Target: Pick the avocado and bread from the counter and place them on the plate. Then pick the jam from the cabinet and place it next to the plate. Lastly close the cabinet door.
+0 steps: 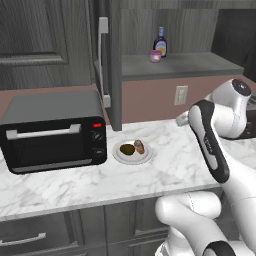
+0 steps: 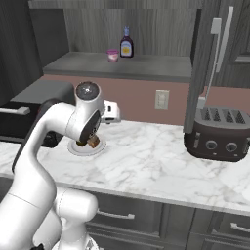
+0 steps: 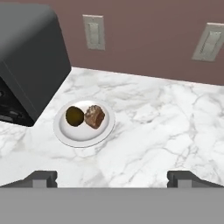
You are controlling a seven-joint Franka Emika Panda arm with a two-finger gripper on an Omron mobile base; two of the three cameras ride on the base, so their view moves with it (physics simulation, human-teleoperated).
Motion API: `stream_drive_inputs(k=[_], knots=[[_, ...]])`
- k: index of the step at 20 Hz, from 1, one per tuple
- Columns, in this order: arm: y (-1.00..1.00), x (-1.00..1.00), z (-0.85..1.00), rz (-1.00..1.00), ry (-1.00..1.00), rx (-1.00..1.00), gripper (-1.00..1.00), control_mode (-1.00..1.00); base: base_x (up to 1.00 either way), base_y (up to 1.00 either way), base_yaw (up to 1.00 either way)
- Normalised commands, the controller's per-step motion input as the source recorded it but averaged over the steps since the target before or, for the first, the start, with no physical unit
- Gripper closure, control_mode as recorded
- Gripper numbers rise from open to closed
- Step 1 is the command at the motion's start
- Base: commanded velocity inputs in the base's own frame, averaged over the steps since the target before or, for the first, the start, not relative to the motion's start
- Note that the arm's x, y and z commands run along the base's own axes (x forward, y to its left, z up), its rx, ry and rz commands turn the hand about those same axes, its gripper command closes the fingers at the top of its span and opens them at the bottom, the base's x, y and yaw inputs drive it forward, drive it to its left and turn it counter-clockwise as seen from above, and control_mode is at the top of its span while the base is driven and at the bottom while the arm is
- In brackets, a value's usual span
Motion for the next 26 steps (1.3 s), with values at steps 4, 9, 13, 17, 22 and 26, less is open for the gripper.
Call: stream_drive_inputs(k=[4, 9, 13, 17, 22, 26], knots=[[0.00, -0.17, 0.39, 0.00, -0.10, -0.01, -1.00, -1.00, 0.00, 0.00, 0.00], [0.00, -0.20, 0.43, 0.00, -0.12, 0.00, -1.00, -1.00, 0.00, 0.00, 0.00], [0.00, -0.14, 0.33, 0.00, -0.11, -0.01, -1.00, -1.00, 0.00, 0.00, 0.00], [0.00, -0.01, 0.16, 0.00, -0.07, -0.04, -1.00, -1.00, 0.00, 0.00, 0.00], [0.00, 0.00, 0.16, 0.00, -0.03, -0.05, -1.00, -1.00, 0.00, 0.00, 0.00], [0.00, 0.00, 0.32, 0.00, 0.00, 0.00, -1.00, -1.00, 0.00, 0.00, 0.00]])
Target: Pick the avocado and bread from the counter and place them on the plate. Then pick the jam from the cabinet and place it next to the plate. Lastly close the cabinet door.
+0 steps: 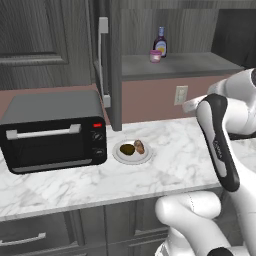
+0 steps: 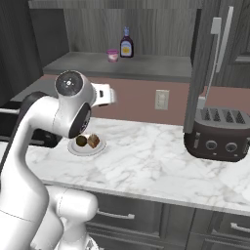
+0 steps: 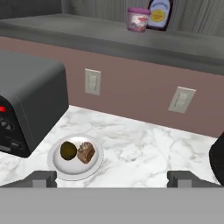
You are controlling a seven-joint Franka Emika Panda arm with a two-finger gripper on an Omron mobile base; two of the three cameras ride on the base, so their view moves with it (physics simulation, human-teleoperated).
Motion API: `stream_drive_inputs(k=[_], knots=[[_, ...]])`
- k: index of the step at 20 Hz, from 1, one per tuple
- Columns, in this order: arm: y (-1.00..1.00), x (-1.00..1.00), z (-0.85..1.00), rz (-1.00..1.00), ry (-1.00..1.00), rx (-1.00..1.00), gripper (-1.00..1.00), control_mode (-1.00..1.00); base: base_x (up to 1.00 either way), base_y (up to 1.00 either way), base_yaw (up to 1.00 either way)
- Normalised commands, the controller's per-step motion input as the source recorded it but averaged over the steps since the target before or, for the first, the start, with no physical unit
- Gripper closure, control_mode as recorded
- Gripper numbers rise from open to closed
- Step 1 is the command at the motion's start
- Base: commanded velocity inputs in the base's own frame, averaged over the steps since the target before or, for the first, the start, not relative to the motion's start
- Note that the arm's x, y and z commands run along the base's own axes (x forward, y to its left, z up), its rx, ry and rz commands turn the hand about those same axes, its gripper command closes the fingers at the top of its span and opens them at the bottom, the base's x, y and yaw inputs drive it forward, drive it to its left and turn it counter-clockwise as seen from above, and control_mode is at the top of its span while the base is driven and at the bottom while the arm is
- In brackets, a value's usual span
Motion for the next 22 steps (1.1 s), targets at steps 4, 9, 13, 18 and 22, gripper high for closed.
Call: stream_drive_inputs(k=[4, 9, 13, 18, 22], knots=[[0.00, 0.00, 0.51, 0.00, 0.00, 0.00, -1.00, -1.00, 0.00, 0.00, 0.00], [0.02, 0.00, 0.50, 0.00, 0.00, 0.01, -1.00, -1.00, 0.00, 0.00, 0.00], [0.10, 0.00, 0.20, -0.04, 0.00, 0.00, -1.00, -1.00, 0.00, 0.00, 0.00], [0.19, 0.00, 0.00, -0.15, 0.00, 0.00, -1.00, -1.00, 0.00, 0.00, 0.00], [0.14, 0.00, -0.01, -0.15, -0.04, 0.01, -1.00, -1.00, 0.00, 0.00, 0.00]])
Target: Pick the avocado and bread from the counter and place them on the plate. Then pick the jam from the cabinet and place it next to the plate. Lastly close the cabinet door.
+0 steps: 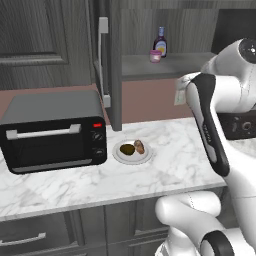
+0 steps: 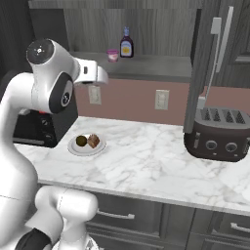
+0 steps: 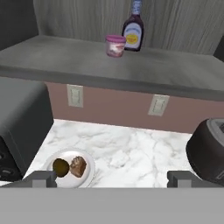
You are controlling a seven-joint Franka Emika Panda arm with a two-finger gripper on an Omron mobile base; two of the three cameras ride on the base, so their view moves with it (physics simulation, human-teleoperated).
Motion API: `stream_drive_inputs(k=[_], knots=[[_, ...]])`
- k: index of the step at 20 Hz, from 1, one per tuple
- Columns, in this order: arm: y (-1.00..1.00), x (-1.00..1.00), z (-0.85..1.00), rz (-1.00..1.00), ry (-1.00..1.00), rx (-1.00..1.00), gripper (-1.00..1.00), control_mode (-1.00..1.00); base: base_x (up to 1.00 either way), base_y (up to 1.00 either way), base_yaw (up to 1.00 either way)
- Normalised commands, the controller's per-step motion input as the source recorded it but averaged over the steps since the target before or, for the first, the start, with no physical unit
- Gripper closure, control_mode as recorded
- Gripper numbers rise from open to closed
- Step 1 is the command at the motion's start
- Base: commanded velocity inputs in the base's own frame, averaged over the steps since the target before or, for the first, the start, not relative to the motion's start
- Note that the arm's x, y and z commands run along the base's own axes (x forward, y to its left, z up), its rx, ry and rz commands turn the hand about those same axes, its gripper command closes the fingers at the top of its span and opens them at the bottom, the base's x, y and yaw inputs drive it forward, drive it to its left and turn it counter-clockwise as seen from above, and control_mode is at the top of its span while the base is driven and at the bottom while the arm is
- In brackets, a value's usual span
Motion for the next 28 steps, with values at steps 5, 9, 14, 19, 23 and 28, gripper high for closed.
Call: stream_drive_inputs(k=[5, 9, 14, 19, 23, 28], knots=[[0.01, 0.00, 0.00, -0.08, -0.10, 0.09, -1.00, -1.00, 0.00, 0.00, 0.00], [0.00, 0.01, 0.00, 0.00, -0.06, 0.09, -1.00, -1.00, 0.00, 0.00, 0.00], [0.00, 0.20, 0.00, 0.00, -0.01, 0.01, -1.00, -1.00, 0.00, 0.00, 0.00], [0.00, 0.37, 0.07, 0.00, 0.00, -0.01, -1.00, -1.00, 0.00, 0.00, 0.00], [0.00, 0.36, 0.16, 0.00, 0.00, 0.00, -1.00, -1.00, 0.00, 0.00, 0.00], [0.00, 0.37, 0.11, 0.00, 0.01, 0.00, -1.00, -1.00, 0.00, 0.00, 0.00]])
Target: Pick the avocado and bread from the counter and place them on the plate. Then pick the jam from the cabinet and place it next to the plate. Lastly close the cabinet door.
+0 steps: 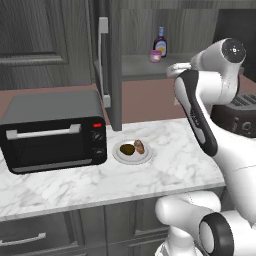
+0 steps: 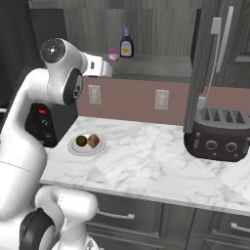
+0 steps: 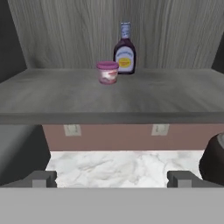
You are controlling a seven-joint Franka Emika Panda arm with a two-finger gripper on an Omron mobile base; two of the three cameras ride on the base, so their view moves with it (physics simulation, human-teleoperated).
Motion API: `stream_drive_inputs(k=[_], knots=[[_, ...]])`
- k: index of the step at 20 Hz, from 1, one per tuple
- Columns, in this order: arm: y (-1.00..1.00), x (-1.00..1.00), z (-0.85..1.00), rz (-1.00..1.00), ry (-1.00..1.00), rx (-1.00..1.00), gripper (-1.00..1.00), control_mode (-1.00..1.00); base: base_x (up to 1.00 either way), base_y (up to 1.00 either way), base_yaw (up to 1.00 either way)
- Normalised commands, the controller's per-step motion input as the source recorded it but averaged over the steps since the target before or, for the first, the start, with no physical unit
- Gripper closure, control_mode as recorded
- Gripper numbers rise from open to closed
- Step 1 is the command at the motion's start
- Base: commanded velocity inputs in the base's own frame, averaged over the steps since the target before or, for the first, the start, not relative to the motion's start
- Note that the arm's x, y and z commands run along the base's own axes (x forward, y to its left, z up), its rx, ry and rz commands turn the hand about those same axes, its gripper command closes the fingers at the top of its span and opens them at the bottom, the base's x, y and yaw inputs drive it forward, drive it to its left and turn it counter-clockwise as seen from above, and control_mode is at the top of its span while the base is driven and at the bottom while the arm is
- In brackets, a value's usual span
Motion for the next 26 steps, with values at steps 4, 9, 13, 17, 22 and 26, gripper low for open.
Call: stream_drive_inputs(k=[4, 9, 13, 17, 22, 26], knots=[[0.00, 0.38, 0.09, 0.00, 0.03, 0.00, -1.00, -1.00, 0.00, 0.00, 0.00], [0.00, 0.35, 0.00, 0.00, 0.02, 0.00, -1.00, -1.00, 0.00, 0.00, 0.00], [0.00, 0.20, -0.25, 0.00, 0.00, -0.01, -1.00, -1.00, 0.00, 0.00, 0.00], [0.00, 0.34, -0.38, 0.00, 0.03, -0.04, -1.00, -1.00, 0.00, 0.00, 0.00], [0.00, 0.40, -0.19, 0.00, 0.01, -0.02, -1.00, -1.00, 0.00, 0.00, 0.00], [0.00, 0.38, 0.01, 0.00, 0.00, 0.00, -1.00, -1.00, 0.00, 0.00, 0.00]])
